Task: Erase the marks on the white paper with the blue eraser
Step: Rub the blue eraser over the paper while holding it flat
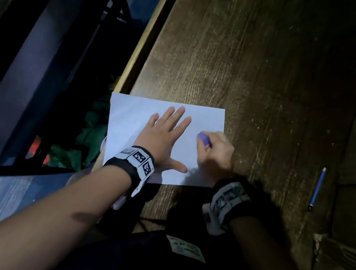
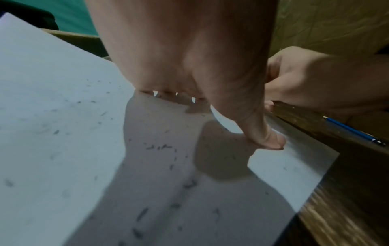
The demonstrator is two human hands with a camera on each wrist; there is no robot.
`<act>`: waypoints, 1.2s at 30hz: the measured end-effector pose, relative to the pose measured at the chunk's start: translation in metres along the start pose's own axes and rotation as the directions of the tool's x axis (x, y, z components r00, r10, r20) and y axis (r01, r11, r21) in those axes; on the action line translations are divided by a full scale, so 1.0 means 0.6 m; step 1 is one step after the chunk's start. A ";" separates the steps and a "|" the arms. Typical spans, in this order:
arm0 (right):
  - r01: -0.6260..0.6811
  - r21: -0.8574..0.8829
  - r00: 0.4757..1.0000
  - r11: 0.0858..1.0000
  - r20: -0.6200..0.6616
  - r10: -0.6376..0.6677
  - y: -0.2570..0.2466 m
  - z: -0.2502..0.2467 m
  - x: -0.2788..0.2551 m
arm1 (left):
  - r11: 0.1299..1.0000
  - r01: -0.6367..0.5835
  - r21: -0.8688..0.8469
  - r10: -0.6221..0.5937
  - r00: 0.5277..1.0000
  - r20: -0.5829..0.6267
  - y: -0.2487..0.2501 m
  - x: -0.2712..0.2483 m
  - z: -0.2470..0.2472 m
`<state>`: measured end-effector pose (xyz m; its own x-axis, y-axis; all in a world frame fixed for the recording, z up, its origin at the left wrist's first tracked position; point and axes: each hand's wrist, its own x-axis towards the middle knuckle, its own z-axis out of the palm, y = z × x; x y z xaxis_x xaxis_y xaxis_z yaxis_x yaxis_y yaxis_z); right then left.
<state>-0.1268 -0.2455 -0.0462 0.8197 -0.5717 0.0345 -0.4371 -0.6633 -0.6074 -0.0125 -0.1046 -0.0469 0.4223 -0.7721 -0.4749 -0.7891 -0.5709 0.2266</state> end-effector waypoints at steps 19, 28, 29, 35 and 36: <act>0.048 -0.014 0.980 0.999 0.196 -0.045 -0.016 -0.018 0.051 | 0.999 0.002 0.049 -0.005 0.999 0.044 0.006 0.007 -0.011; 0.197 0.040 0.922 0.980 0.331 -0.199 -0.039 -0.004 -0.043 | 0.998 0.027 0.054 -0.029 0.999 0.033 0.011 0.011 -0.013; 0.170 0.041 0.926 0.985 0.334 -0.174 -0.035 -0.008 -0.017 | 0.997 0.027 0.070 -0.030 0.999 0.038 0.011 0.011 -0.013; -0.025 -0.008 1.000 1.000 -0.004 0.025 -0.019 0.008 0.071 | 0.997 0.021 0.075 -0.027 0.997 0.071 0.011 0.010 -0.014; 0.029 0.001 0.999 1.000 0.021 -0.029 -0.032 0.014 0.040 | 0.997 0.023 0.071 -0.028 0.998 0.061 0.012 0.009 -0.015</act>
<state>-0.0957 -0.2425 -0.0402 0.8399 -0.5415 0.0355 -0.4124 -0.6795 -0.6068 -0.0116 -0.1155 -0.0404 0.4160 -0.7375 -0.5320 -0.8089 -0.5674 0.1541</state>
